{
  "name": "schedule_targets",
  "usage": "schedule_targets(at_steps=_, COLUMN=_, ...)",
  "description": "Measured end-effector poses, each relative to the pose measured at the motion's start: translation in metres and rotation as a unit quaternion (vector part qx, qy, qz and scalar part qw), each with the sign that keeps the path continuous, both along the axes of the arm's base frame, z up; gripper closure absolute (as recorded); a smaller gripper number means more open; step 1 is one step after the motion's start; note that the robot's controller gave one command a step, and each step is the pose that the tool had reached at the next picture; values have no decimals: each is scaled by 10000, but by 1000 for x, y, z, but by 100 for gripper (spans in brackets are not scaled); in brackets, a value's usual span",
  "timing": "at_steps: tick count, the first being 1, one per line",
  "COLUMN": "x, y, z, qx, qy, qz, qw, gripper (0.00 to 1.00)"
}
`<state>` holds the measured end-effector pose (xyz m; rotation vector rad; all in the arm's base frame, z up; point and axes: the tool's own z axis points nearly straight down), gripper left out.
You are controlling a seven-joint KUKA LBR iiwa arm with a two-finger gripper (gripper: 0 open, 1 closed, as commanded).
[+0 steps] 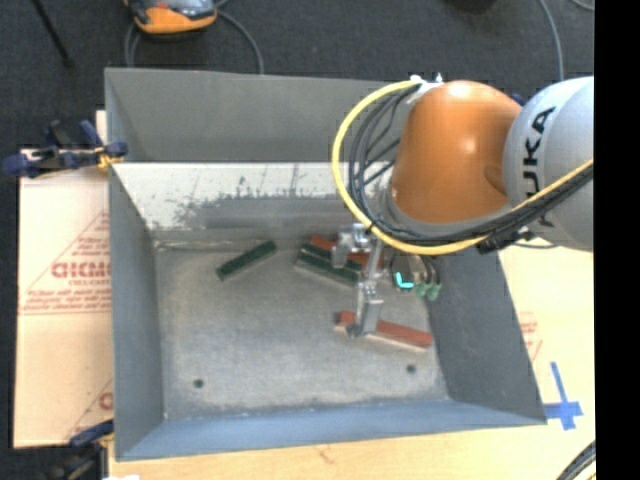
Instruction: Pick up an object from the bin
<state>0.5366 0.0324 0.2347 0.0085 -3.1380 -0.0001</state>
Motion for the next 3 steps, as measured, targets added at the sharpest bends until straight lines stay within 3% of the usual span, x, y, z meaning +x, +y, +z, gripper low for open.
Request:
schedule_targets(at_steps=1, x=2, y=0, z=4, qx=4, qy=-38, qz=-4, qw=10000, gripper=0)
schedule_targets(at_steps=2, x=-22, y=-25, z=-39, qx=-2, qy=-59, qz=329, qw=9994, gripper=0)
schedule_targets(at_steps=3, x=-21, y=-50, z=-79, qx=-4, qy=-40, qz=1392, qw=9903, gripper=0)
